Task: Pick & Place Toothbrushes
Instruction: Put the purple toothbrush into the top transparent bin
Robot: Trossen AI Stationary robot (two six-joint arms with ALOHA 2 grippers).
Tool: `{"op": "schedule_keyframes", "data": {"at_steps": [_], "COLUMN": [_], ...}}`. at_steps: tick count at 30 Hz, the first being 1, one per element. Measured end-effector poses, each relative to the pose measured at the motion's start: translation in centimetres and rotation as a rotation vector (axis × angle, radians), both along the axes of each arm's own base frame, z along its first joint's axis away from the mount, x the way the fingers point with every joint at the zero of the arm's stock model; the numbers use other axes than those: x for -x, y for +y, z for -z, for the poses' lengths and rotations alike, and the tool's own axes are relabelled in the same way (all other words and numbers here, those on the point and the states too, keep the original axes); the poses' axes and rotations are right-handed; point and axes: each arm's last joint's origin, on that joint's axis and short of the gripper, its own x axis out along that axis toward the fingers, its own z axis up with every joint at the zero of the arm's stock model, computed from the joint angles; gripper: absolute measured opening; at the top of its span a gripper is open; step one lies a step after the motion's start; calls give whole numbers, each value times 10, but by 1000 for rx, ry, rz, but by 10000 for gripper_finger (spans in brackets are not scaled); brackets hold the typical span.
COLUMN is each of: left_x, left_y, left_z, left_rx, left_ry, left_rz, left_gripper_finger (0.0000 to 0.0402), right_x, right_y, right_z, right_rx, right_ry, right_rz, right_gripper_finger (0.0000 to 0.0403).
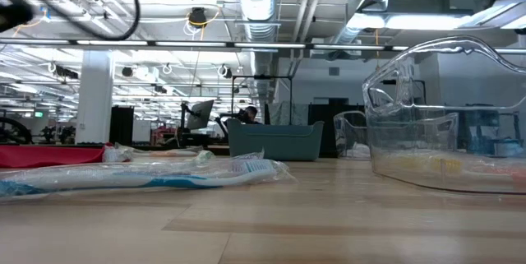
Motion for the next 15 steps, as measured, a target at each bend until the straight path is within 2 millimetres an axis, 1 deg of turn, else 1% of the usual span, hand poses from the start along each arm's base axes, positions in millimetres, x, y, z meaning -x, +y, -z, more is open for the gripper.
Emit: {"op": "schedule_keyframes", "data": {"at_steps": [4, 8, 11, 15], "left_x": [-6, -16, -24, -30], "left_y": [14, 25, 29, 27], "left_z": [-15, -21, -24, -31], "left_rx": [-23, -47, -44, -29], "left_ry": [-119, -184, -228, -312], "left_rz": [-57, -91, -95, -65], "left_gripper_finger": [0, 0, 0, 0], "right_x": [0, 0, 0, 0], "right_y": [0, 0, 0, 1], "right_z": [0, 0, 0, 0], "right_rx": [0, 0, 0, 0], "right_ry": [0, 0, 0, 1], "right_rz": [0, 0, 0, -5], "right_gripper_finger": [194, 195, 196, 195]}}
